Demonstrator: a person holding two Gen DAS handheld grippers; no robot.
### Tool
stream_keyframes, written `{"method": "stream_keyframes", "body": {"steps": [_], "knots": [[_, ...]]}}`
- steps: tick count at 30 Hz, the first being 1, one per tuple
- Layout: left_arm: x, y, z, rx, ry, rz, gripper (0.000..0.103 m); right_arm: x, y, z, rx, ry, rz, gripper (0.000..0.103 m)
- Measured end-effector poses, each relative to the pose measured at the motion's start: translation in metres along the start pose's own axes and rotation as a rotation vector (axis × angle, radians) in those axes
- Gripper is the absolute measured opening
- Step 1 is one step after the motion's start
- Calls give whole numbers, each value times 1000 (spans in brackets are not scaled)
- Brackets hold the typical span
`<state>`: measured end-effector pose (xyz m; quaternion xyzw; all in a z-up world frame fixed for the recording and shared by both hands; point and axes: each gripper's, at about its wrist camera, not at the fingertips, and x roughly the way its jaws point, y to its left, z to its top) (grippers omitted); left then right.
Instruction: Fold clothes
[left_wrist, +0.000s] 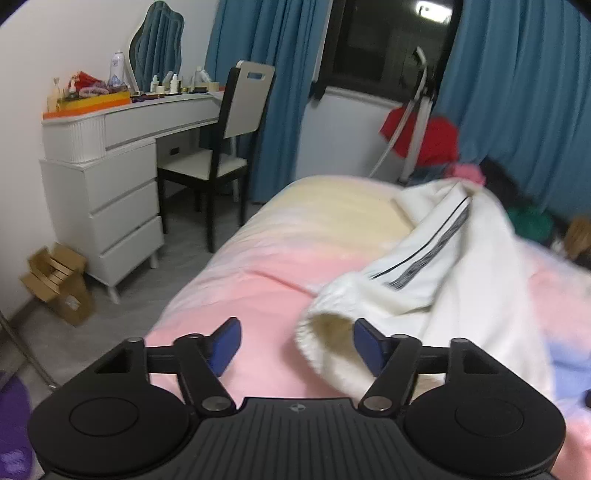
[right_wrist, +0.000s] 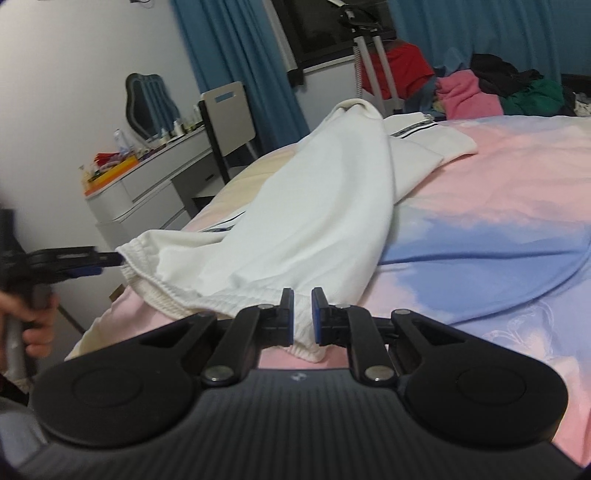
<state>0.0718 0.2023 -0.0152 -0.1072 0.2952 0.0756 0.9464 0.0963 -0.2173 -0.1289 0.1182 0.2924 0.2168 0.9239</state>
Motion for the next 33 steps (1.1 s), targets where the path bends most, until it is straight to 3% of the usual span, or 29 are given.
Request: {"method": "stream_keyframes", "body": {"steps": [3,10,15,19,21,25,29,32,33], "knots": [[-14,2,4,-69,-55,-106,83,0,-3,0,19,-7,-18,13],[13,-7,4,-101,-24,-123,91,-1,-11,0,71,-13,-35,14],[52,-20,-7,26,67,-11,90,2,-6,-3,47,-6,-49,14],[83,-23,-18,42,221,105,92,5,-6,-5,37,2,-60,14],[85,-16,-20,-17,243,96,92,7,-9,-4,44,7,-64,14],[82,-15,-17,-24,244,85,91,14,-15,-5,92,26,-59,15],[82,-11,-15,-45,244,61,87,28,-31,-9,218,71,-6,16],[78,-9,-13,-59,242,29,81,37,-42,-12,315,102,32,26],[77,-9,-12,-64,240,17,80,39,-45,-13,342,108,40,34]]}}
